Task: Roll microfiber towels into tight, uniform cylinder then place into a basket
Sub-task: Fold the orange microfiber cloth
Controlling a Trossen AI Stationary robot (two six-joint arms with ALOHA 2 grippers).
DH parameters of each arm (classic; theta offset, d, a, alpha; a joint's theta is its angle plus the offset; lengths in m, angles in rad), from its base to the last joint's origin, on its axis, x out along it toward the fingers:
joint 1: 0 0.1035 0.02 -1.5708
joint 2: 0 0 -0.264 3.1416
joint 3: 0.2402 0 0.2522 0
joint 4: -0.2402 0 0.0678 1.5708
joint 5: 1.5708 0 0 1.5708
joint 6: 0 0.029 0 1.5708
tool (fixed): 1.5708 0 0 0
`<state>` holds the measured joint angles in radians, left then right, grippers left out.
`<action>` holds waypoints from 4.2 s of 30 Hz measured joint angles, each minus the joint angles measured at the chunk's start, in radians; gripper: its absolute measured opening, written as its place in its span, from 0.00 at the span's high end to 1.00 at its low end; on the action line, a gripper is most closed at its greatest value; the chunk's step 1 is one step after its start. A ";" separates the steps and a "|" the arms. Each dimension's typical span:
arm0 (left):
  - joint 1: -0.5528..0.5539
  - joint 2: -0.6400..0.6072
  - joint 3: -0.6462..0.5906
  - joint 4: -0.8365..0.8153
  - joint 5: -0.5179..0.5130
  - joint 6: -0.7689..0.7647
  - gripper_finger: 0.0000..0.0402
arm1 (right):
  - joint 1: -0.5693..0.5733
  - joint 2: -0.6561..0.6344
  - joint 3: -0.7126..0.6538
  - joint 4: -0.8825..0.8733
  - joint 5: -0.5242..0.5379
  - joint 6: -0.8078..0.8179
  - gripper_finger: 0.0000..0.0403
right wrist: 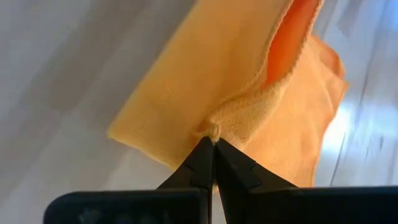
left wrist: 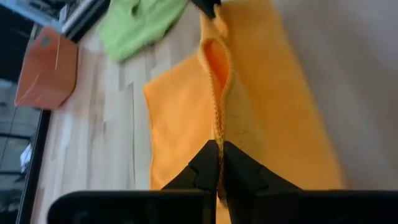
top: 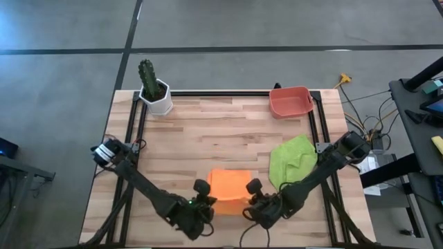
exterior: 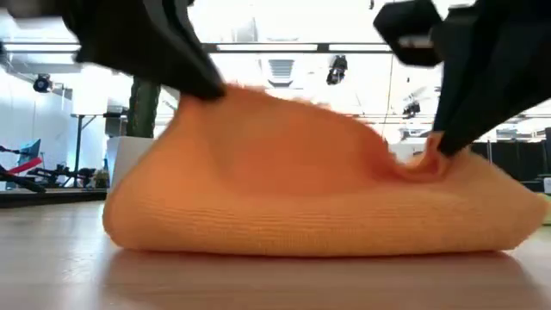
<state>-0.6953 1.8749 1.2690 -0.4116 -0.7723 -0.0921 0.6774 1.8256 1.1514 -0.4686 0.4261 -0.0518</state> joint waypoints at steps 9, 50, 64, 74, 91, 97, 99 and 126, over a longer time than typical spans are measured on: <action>0.037 0.001 -0.082 0.002 0.000 -0.003 1.00 | -0.037 -0.048 -0.121 0.054 0.167 0.000 0.98; 0.158 -0.002 -0.115 -0.071 -0.048 0.021 1.00 | -0.116 -0.130 -0.325 0.318 0.296 -0.053 0.98; 0.159 -0.013 -0.111 -0.157 -0.188 0.021 1.00 | -0.181 -0.130 -0.349 0.347 0.350 -0.032 0.98; 0.193 -0.016 -0.118 -0.181 -0.191 0.029 1.00 | -0.228 -0.129 -0.366 0.380 0.352 -0.071 0.98; 0.235 -0.018 -0.167 -0.176 -0.190 0.029 1.00 | -0.311 -0.129 -0.374 0.401 0.206 -0.059 0.98; 0.205 -0.058 -0.133 -0.177 -0.159 0.029 1.00 | -0.306 -0.136 -0.374 0.396 0.202 -0.061 0.98; 0.191 -0.071 -0.131 -0.177 -0.121 0.026 1.00 | -0.298 -0.145 -0.374 0.396 0.198 -0.061 0.98; 0.098 -0.060 -0.110 -0.010 0.258 -0.058 1.00 | -0.240 -0.190 -0.390 0.370 -0.142 -0.057 0.98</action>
<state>-0.5970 1.8149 1.1587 -0.4219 -0.5148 -0.1497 0.4377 1.6352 0.7613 -0.0986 0.2844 -0.1087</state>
